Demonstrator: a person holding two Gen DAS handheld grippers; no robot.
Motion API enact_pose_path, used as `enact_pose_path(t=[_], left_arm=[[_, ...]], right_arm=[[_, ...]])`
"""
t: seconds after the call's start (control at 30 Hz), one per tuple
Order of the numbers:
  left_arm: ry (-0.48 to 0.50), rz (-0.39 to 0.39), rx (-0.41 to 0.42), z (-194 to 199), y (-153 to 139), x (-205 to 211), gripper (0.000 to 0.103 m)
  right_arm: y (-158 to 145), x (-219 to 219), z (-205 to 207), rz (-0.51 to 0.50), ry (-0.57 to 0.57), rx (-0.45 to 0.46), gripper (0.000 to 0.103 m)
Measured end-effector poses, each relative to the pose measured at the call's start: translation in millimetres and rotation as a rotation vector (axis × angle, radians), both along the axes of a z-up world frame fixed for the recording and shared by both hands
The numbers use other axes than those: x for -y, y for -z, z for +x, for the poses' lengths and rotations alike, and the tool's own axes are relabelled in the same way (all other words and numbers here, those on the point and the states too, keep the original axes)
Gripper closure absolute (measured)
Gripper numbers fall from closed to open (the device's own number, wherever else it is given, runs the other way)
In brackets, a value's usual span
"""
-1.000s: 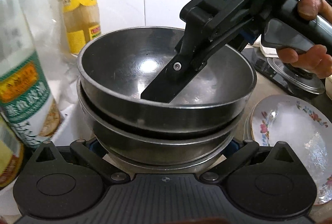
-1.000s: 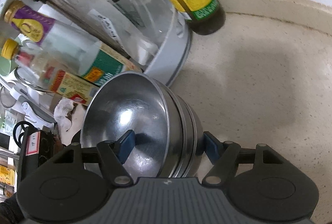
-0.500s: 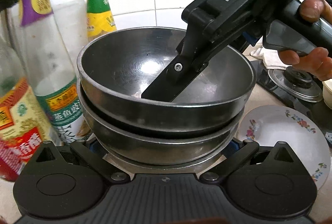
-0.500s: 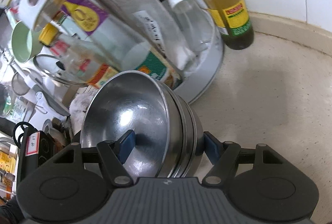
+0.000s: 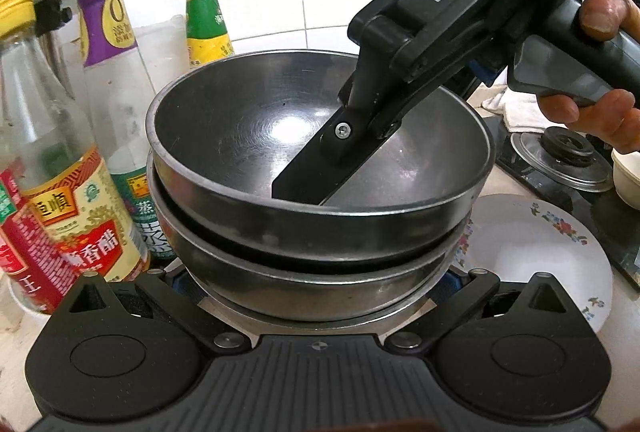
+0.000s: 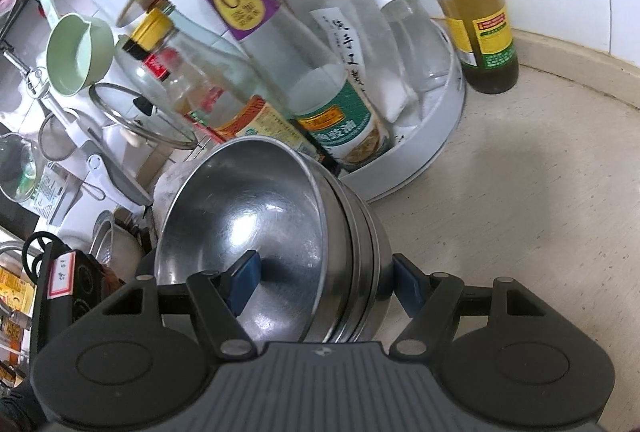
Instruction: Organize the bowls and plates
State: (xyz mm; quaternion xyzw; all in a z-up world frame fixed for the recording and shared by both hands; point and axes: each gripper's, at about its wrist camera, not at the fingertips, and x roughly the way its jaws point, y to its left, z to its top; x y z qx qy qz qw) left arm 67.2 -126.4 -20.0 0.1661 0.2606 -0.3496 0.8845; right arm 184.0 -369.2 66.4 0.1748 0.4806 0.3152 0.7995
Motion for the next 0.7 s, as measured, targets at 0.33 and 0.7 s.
enact_pose_path(t=[0.33, 0.7], left_arm=[[-0.006, 0.011, 0.016, -21, -10, -6, 0.000], [0.000, 0.024, 0.021, -30, -16, 1, 0.000]], right_arm=[[-10, -8, -18, -0.003, -0.007, 0.015, 0.036], [-18, -6, -40, -0.007, 0.000, 0.027, 0.036]])
